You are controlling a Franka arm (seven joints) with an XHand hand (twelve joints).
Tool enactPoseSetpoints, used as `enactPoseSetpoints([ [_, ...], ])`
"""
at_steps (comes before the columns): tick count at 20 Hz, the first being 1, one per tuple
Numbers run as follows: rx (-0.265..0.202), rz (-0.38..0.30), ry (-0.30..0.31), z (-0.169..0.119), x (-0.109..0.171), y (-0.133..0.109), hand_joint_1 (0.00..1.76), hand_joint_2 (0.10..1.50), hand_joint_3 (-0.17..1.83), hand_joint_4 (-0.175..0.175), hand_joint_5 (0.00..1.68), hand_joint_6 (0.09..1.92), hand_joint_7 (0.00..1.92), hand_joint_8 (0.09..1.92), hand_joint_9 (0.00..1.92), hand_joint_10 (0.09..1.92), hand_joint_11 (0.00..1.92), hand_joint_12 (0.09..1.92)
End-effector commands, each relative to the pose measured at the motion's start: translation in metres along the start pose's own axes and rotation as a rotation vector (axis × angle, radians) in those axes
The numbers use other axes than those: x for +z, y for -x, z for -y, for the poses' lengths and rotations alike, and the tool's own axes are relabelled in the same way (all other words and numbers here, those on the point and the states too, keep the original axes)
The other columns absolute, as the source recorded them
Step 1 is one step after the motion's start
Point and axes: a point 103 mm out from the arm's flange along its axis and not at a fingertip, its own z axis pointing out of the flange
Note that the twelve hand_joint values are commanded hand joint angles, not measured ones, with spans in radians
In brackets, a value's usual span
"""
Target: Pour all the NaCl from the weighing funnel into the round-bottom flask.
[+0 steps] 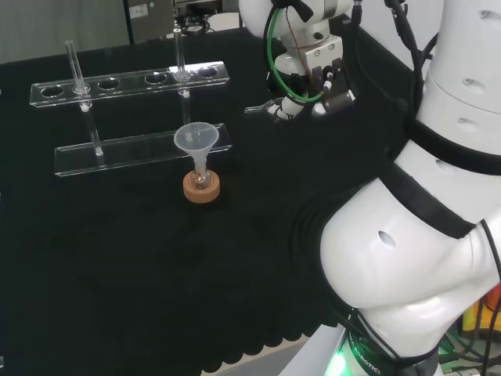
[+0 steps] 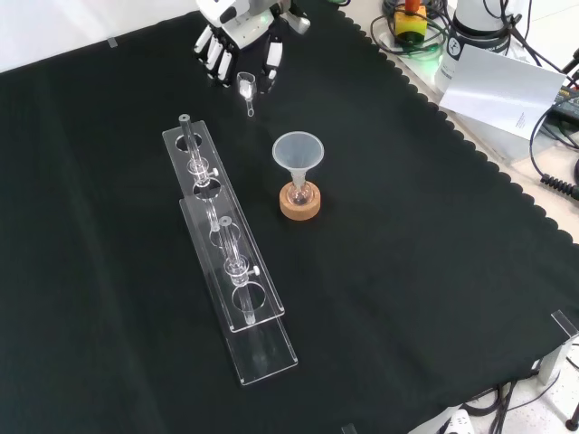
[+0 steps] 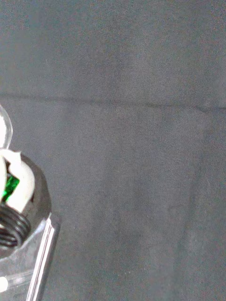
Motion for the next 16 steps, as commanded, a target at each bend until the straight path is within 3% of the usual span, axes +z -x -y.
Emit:
enactPoseSetpoints([
  [1, 0.011, 0.006, -0.009, 0.033, -0.030, 0.004, 1.04, 0.79, 0.65, 0.175, 1.02, 1.10, 0.67, 0.71, 0.88, 0.53, 0.45, 1.28],
  [8, -0.016, 0.045, -0.002, 0.047, -0.058, -0.017, 1.04, 0.78, 0.65, 0.175, 1.02, 1.10, 0.67, 0.71, 0.88, 0.53, 0.45, 1.27],
  [16, -0.070, 0.081, -0.052, 0.047, -0.064, -0.050, 1.04, 0.78, 0.66, 0.175, 1.03, 1.10, 0.67, 0.70, 0.88, 0.52, 0.45, 1.27],
])
